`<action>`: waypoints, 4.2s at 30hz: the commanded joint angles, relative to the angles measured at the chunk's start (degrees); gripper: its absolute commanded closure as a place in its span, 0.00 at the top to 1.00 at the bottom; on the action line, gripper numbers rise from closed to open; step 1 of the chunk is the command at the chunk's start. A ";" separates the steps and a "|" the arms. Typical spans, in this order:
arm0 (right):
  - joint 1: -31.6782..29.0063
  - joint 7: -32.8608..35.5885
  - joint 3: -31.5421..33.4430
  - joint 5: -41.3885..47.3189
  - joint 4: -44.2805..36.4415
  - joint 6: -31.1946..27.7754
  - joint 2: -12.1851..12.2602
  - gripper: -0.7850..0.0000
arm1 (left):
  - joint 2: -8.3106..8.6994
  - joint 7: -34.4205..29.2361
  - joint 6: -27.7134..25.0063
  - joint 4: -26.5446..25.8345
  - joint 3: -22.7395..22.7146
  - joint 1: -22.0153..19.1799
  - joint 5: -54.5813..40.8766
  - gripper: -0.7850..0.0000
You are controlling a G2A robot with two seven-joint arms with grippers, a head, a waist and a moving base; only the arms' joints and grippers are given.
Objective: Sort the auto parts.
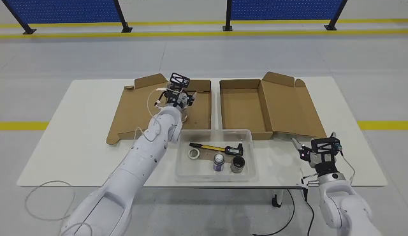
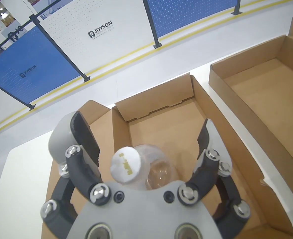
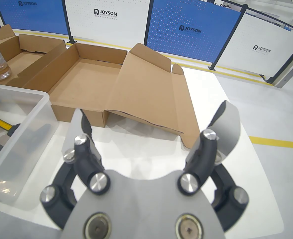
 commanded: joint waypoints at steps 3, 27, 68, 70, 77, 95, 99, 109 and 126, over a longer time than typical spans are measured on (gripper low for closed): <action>0.00 0.00 0.00 0.00 0.00 0.00 0.00 1.00 | 2.11 -3.15 -1.55 -9.52 -4.41 4.06 2.44 1.00; 0.00 0.00 0.00 0.00 0.00 0.00 0.00 1.00 | 10.54 -28.06 -39.99 -65.60 -26.12 42.85 -2.74 1.00; 0.00 0.00 0.00 0.00 0.00 0.00 0.00 1.00 | 7.22 -26.39 -28.49 -44.79 -0.80 30.23 2.09 1.00; 0.00 0.00 0.00 0.00 0.00 0.00 0.00 1.00 | 7.19 -26.32 -28.39 -44.16 -0.62 30.16 2.33 1.00; 0.00 0.00 0.00 0.00 0.00 0.00 0.00 1.00 | 7.06 -26.43 -27.84 -42.28 -0.21 29.91 2.58 1.00; 0.00 0.00 0.00 0.00 0.00 0.00 0.00 1.00 | 6.58 -25.42 -27.22 -38.76 1.40 28.98 3.84 0.71; 0.00 0.00 0.00 0.00 0.00 0.00 0.00 1.00 | 6.56 -25.43 -27.40 -38.77 1.38 28.94 3.79 0.52; 0.00 0.00 0.00 0.00 0.00 0.00 0.00 1.00 | 6.61 -24.96 -27.85 -39.35 1.30 29.24 4.25 0.29; 0.00 0.00 0.00 0.00 0.00 0.00 0.00 1.00 | 7.00 -27.05 -29.18 -44.27 -3.24 29.20 -3.67 0.00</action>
